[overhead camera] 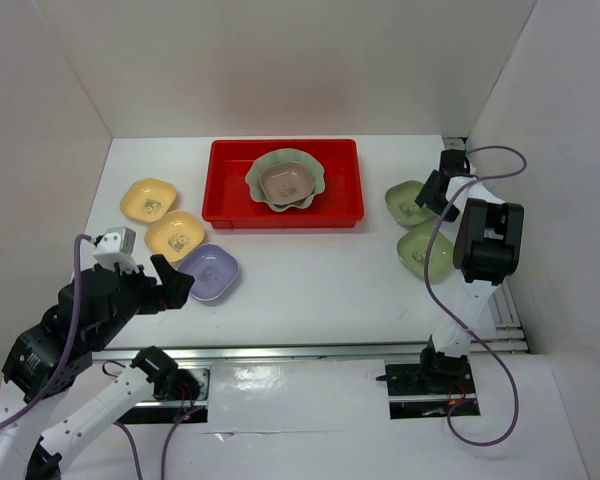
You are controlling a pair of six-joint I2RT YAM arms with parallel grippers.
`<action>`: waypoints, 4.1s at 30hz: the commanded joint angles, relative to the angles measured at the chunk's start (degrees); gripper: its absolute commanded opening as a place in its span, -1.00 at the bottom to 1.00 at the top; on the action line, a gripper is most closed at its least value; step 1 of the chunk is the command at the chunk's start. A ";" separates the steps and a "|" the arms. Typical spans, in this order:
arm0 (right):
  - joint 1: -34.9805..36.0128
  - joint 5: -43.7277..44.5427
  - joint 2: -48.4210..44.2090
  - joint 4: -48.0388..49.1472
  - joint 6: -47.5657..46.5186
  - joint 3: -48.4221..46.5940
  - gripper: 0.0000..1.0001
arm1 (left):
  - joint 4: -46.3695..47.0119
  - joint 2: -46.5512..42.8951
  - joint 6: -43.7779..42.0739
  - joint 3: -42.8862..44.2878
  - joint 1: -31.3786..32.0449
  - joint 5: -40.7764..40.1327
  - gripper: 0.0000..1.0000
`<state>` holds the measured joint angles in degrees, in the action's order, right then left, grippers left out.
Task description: Place the plates into the plastic bin on the countertop
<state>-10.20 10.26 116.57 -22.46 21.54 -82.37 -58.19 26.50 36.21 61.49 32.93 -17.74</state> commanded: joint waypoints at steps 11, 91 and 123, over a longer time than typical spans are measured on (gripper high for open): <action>-0.88 2.04 1.90 2.95 5.44 0.28 -1.00 | 2.56 -1.19 -0.26 -0.06 0.30 -0.54 1.00; 35.77 -3.32 16.93 0.40 -17.58 -42.35 -0.90 | 2.03 -2.77 0.27 -0.06 0.30 -1.07 1.00; 27.17 21.98 -29.43 -6.37 1.12 4.81 1.00 | 2.03 -2.69 0.27 -0.06 0.30 -1.07 1.00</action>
<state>19.07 23.77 93.36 -24.01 14.33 -90.15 -58.26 23.44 36.38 61.49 32.95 -18.17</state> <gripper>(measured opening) 0.999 0.998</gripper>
